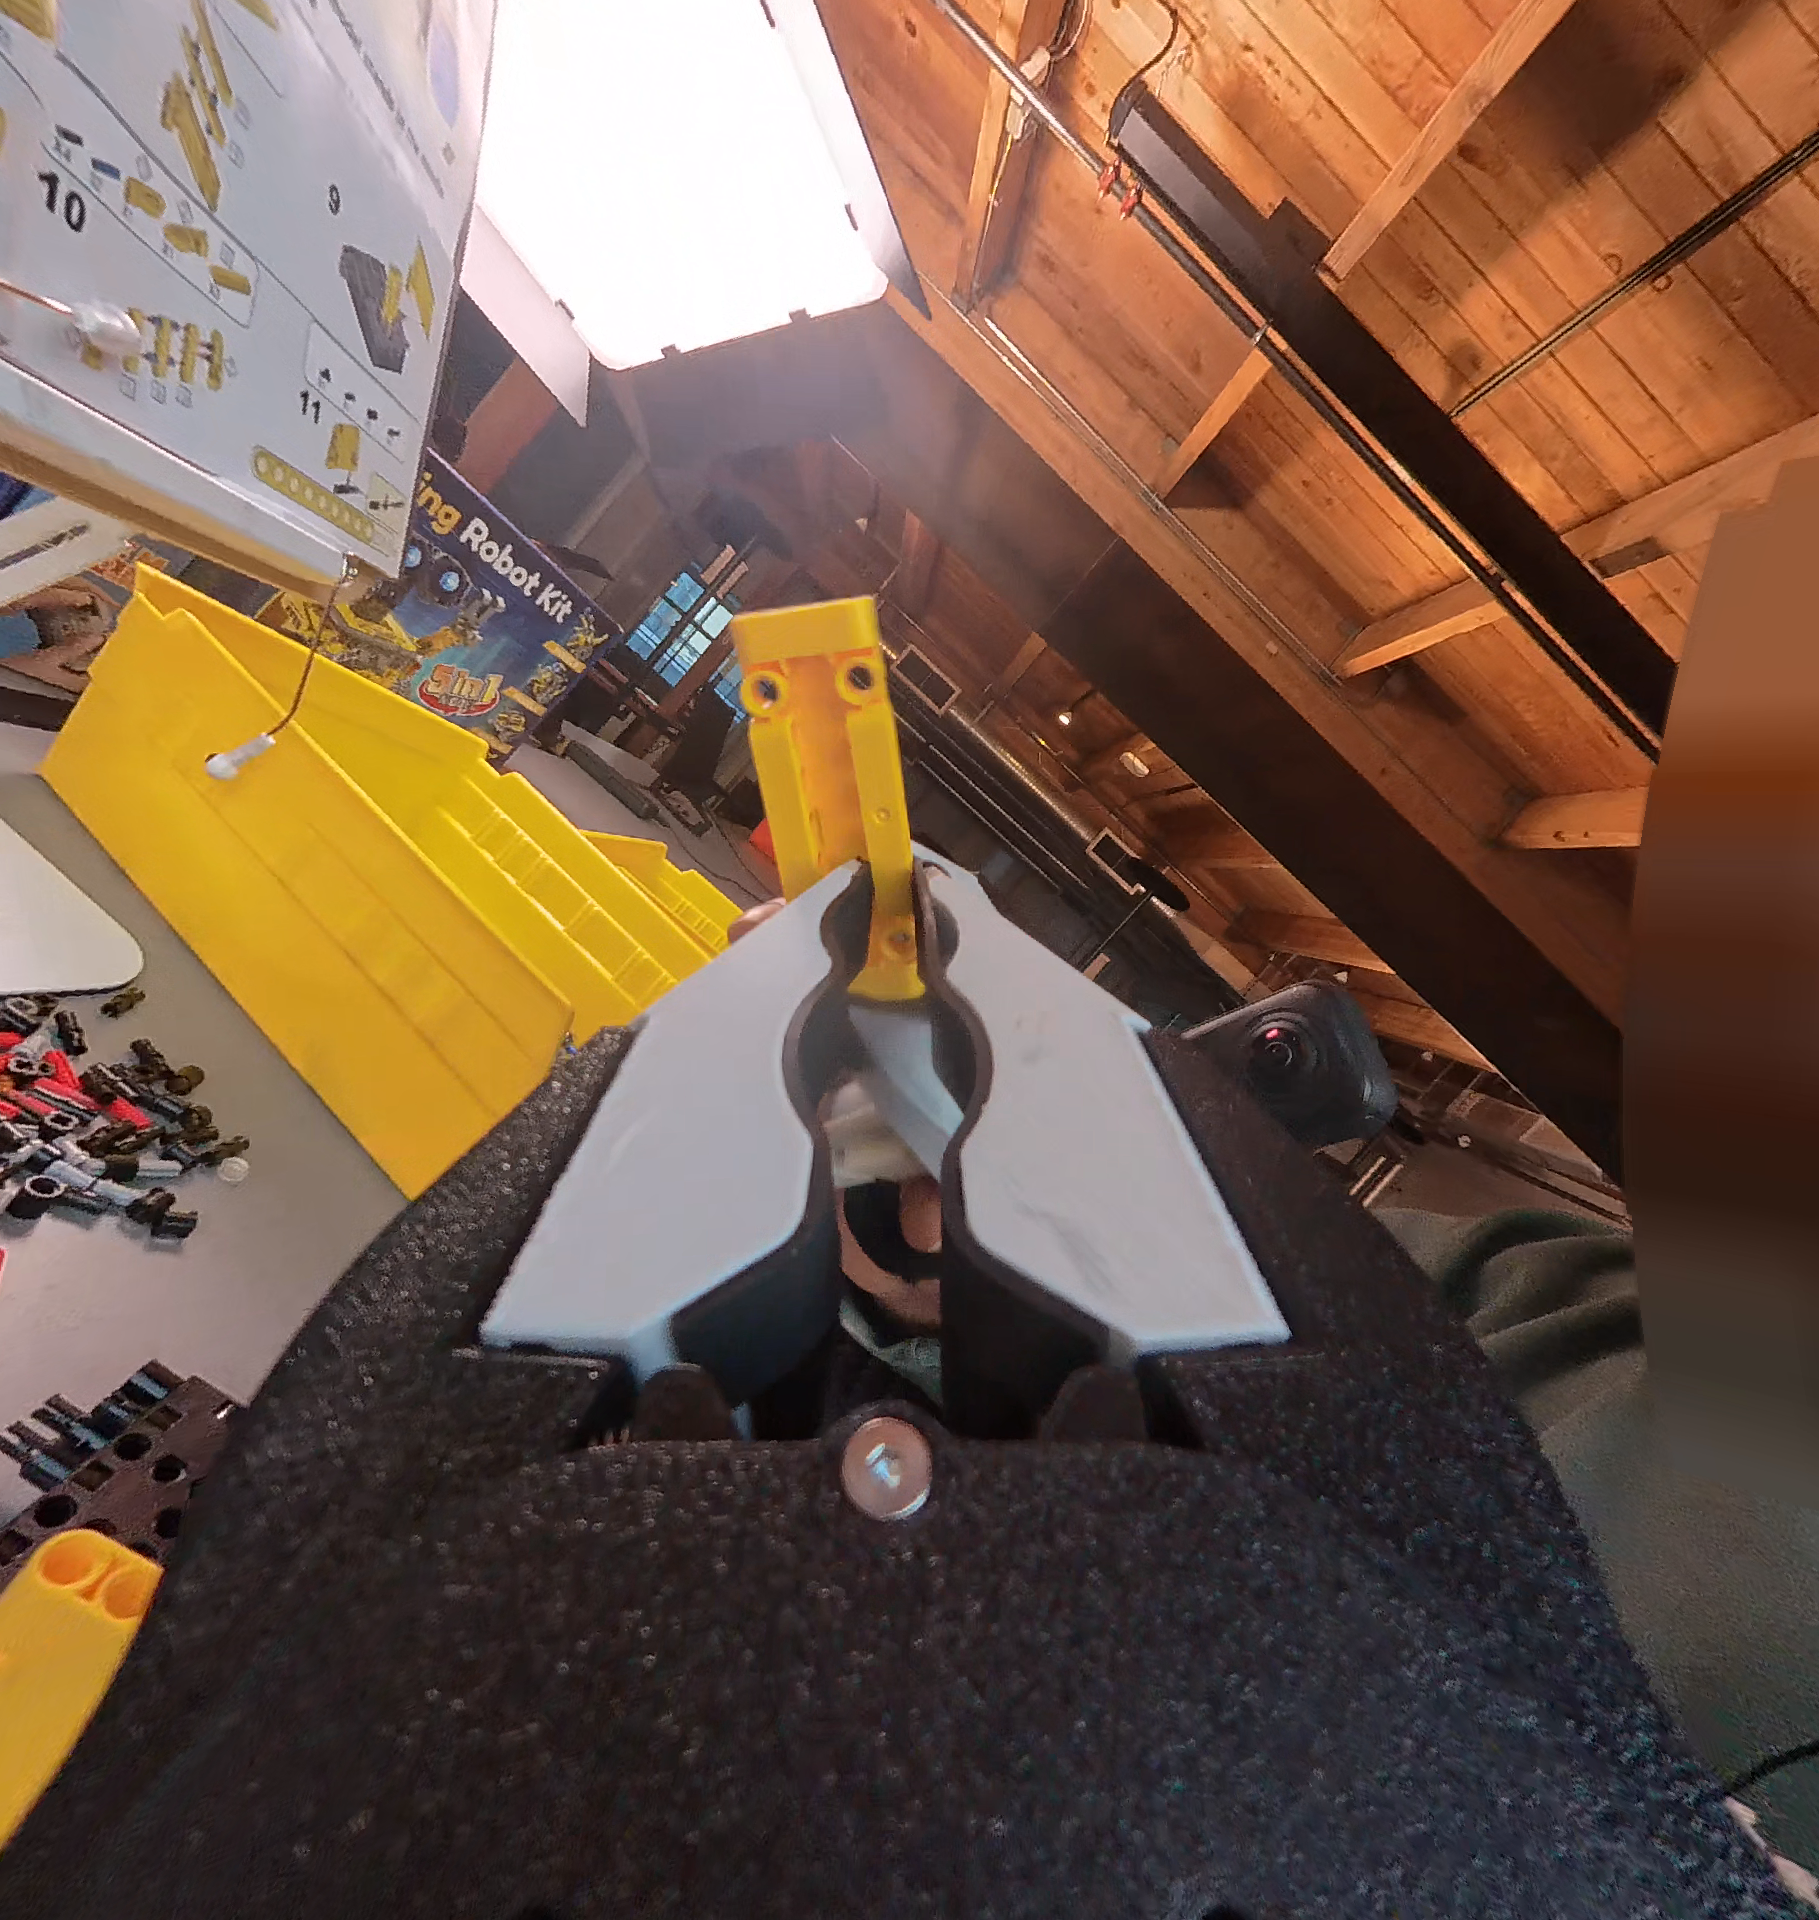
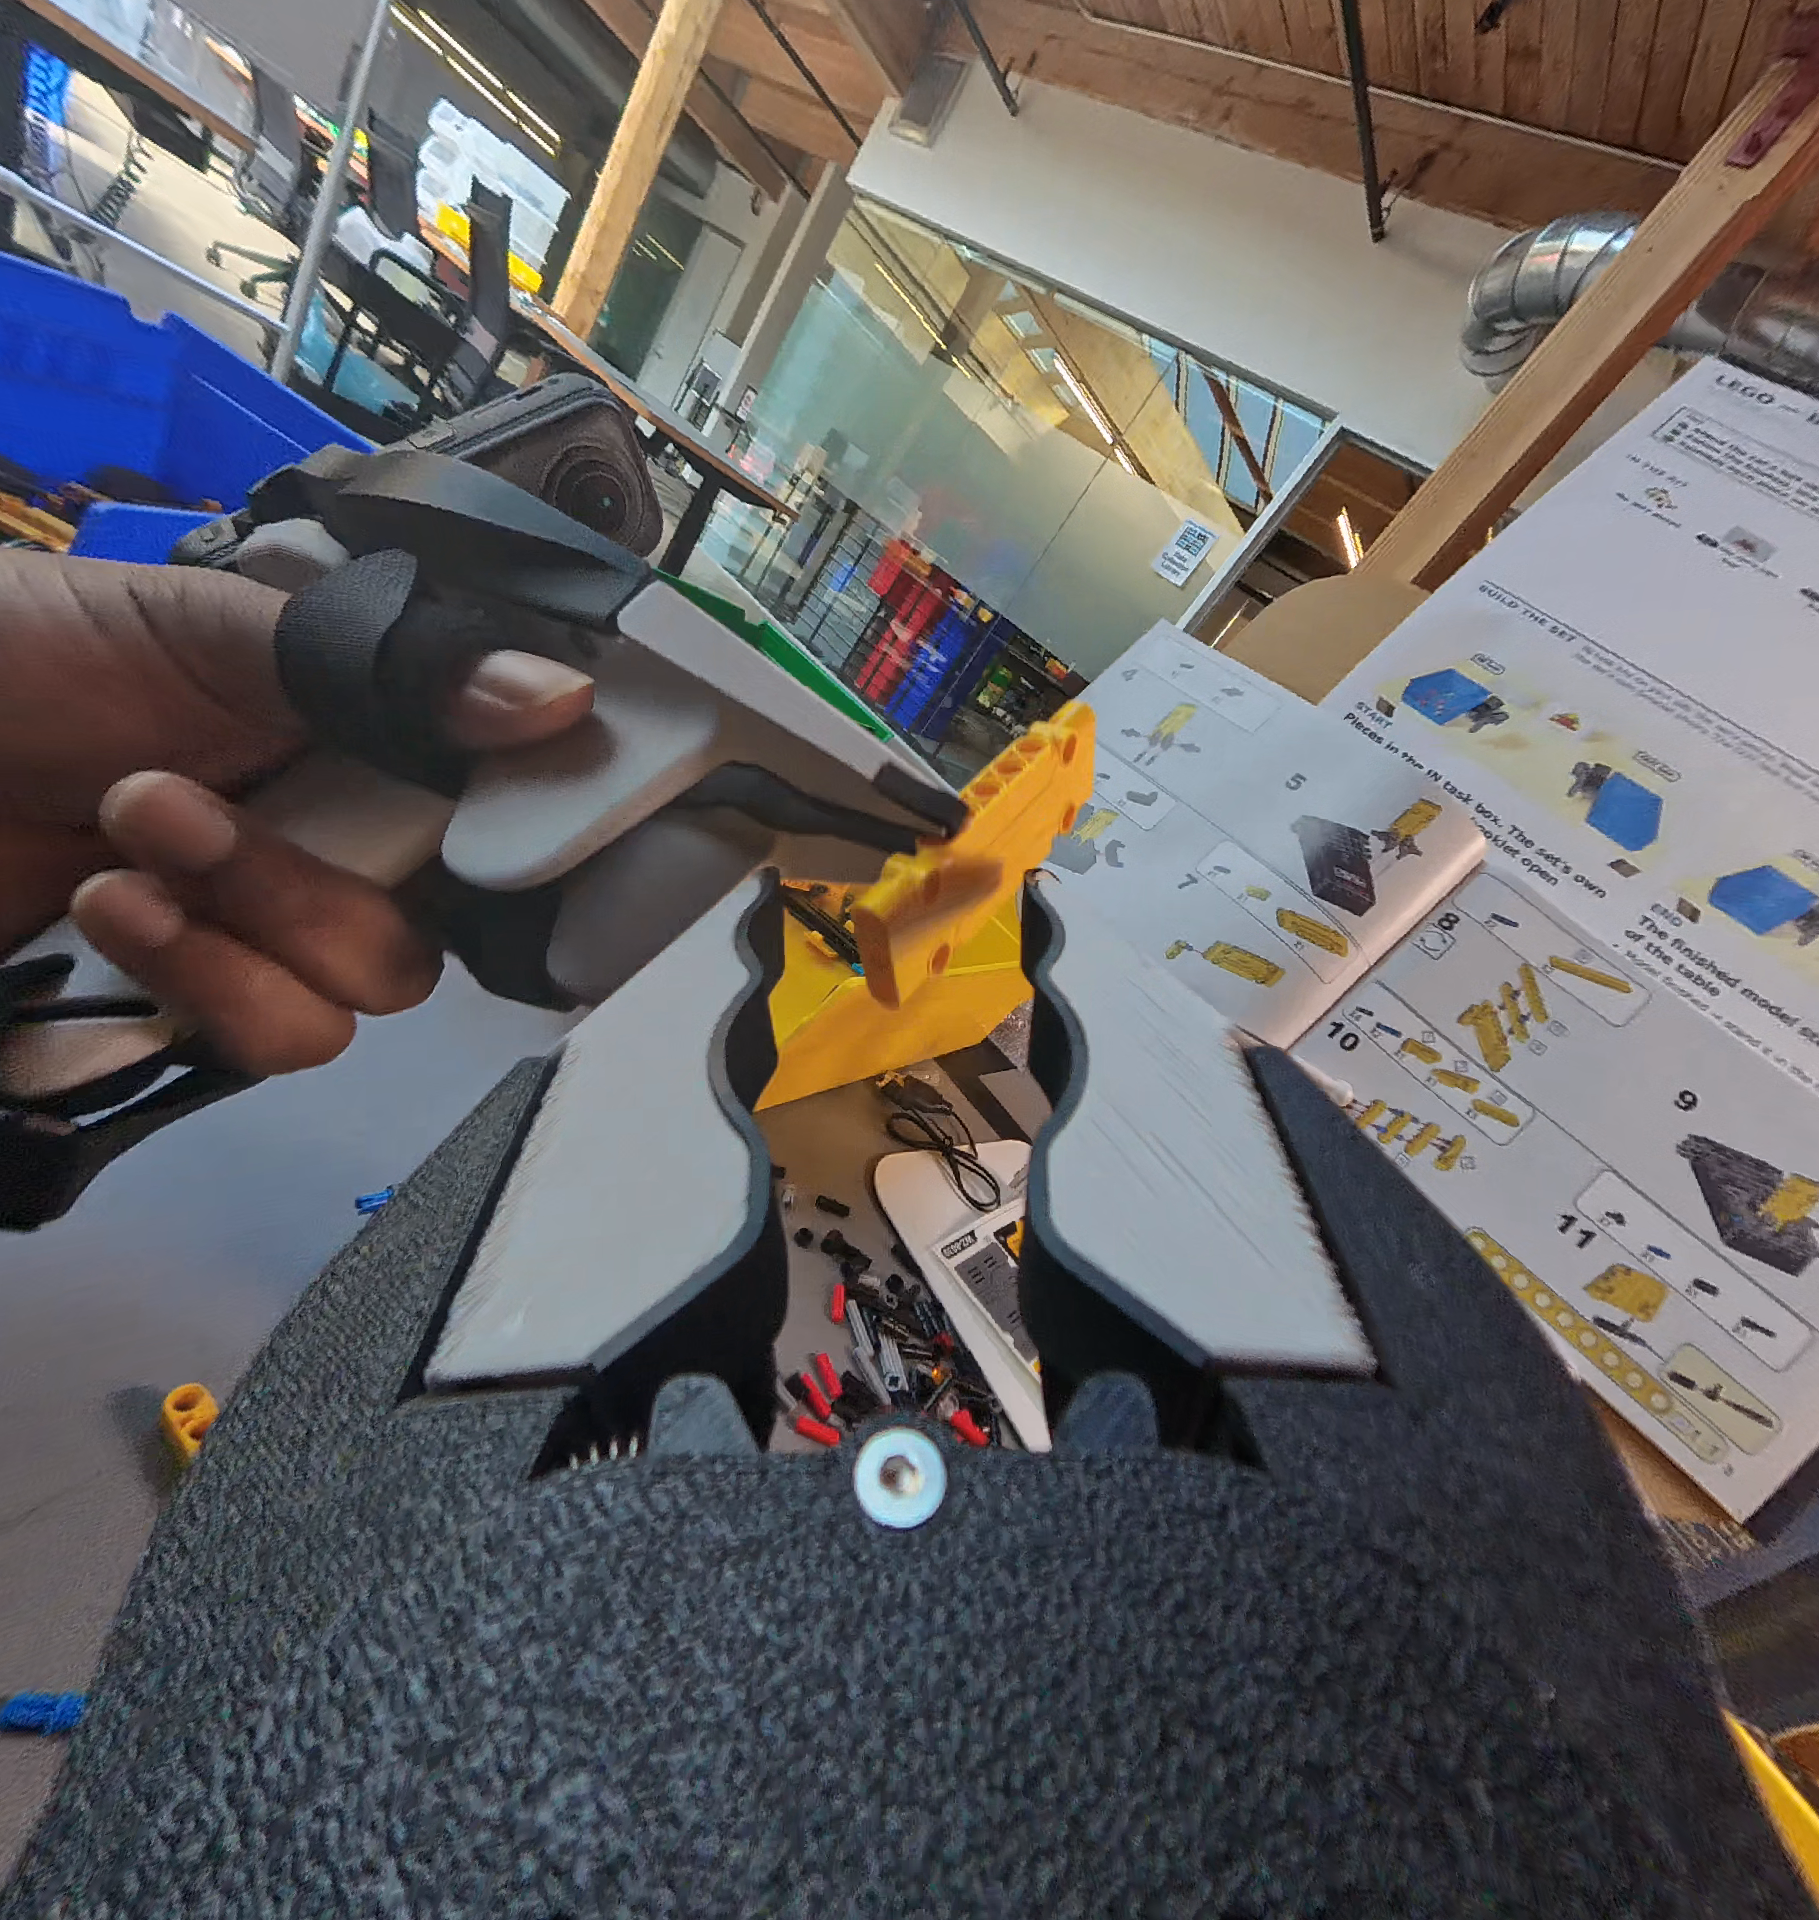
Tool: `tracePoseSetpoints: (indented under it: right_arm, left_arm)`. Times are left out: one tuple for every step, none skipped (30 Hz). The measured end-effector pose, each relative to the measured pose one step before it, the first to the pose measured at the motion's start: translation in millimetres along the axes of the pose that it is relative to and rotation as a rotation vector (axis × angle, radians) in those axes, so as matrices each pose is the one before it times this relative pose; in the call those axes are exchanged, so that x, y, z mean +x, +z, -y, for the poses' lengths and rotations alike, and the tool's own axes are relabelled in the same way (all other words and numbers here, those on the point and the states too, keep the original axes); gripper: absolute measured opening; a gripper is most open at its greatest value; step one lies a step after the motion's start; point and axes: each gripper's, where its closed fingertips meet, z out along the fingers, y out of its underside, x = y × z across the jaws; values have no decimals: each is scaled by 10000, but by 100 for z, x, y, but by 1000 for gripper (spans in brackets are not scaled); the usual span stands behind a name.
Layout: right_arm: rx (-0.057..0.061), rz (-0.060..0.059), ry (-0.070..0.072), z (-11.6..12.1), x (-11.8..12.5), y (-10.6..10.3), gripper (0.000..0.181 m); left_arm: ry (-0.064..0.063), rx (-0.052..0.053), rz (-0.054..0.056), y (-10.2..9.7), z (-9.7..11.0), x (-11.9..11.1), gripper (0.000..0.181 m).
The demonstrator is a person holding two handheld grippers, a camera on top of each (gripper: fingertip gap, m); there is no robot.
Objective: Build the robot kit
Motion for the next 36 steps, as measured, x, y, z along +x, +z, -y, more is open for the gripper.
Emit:
tracePoseSetpoints:
  right_arm:
    - [81,-92,-72,-63,121,263,33]
    - [-55,107,-182,-316,-80,140,31]
    - [-160,29,-126,-515,90,28,27]
    - [29,-19,56,-274,148,-151,20]
    - [134,-33,144,-184,198,-267,9]
    - [224,133,202,-53,90,-272,7]
    - [276,383,260,76,-156,-319,7]
    - [177,44,473,5,444,-388,7]
    - [130,107,560,-18,488,-378,8]
    - [192,365,625,74,195,-394,7]
    - [185,545,933,71,14,-370,7]
    - [122,759,1169,26,-294,-298,7]
    - [310,773,1063,280,-480,-339,7]
    - [450,590,716,456,-497,-299,7]
    - [275,450,374,224,-486,-136,7]
    - [-1,260,108,-144,-339,38,7]
    - [-158,185,-62,-366,-312,129,7]
    - [-186,272,-95,-426,-478,154,7]
    - [-189,311,-57,-446,-569,178,7]
    - [-191,254,-40,-479,-487,170,7]
    - [-200,209,-60,-502,-412,152,7]
    - [-162,90,-59,-418,-222,121,7]
    - [-124,-45,-66,-337,32,49,7]
    - [-48,53,-23,-167,-55,-34,7]
    - [-92,-126,3,-147,243,-50,8]
    - [-126,-506,-198,-117,733,-79,14]
    - [-33,-581,-485,106,726,-167,20]
    - [58,-638,-672,368,700,-240,26]
    - [75,-570,-800,539,492,-240,28]
    - [60,-260,-822,565,-57,-175,26]
    - [-28,-82,-680,403,-375,-29,25]
    - [-124,4,-486,146,-495,124,25]
    - [-207,90,-286,-156,-570,222,25]
    - [-227,5,-138,-336,-349,248,25]
    - [-175,-69,-69,-368,-128,203,27]
    - [-63,-66,-16,-189,49,81,26]
  left_arm:
    - [77,-9,95,150,-320,-251,7]
    - [56,106,108,-58,-6,-327,8]
    - [34,2,30,-119,-21,-291,8]
    - [82,-62,-108,-147,-15,-117,9]
    - [187,-76,-123,-191,-27,-7,9]
    - [321,-108,-85,-216,-83,49,9]
    - [350,-161,-80,-211,-106,87,12]
    - [269,-254,-64,-243,-140,32,18]
    - [211,-266,-50,-328,-115,6,21]
    - [261,-130,-7,-465,80,-30,22]
    - [372,-44,145,-535,205,-186,24]
    - [492,-123,325,-496,103,-433,28]
    - [580,-221,360,-345,-78,-460,32]
    - [568,-207,214,-180,-123,-184,36]
    - [488,-145,-13,-9,-118,278,39]
    - [433,-145,-141,105,-166,525,40]
    - [426,-180,-168,171,-241,611,41]
    - [409,-183,-198,200,-286,643,42]
    - [347,-168,-172,205,-286,576,40]
    - [276,-174,-30,194,-334,298,36]
    - [230,-201,32,162,-406,123,28]
    - [189,-224,-157,120,-462,322,16]
    - [124,-152,-235,91,-337,428,12]
    - [114,-53,-63,51,-136,151,11]
    - [165,-40,79,16,-81,-64,9]
    - [216,-45,177,-8,-53,-188,8]
    - [255,-3,253,-54,-2,-295,8]
    - [228,18,228,-94,38,-292,7]
    - [180,-16,214,-90,9,-296,7]
    - [156,-34,207,-59,-29,-297,7]
    - [114,-34,126,-34,-42,-184,7]
    - [54,-42,73,-2,-89,-99,7]
    - [26,-46,38,36,-108,-45,7]
    - [21,-27,9,53,-70,40,7]
    - [25,-46,69,40,-86,-60,7]
    - [41,-60,86,16,-94,-95,7]
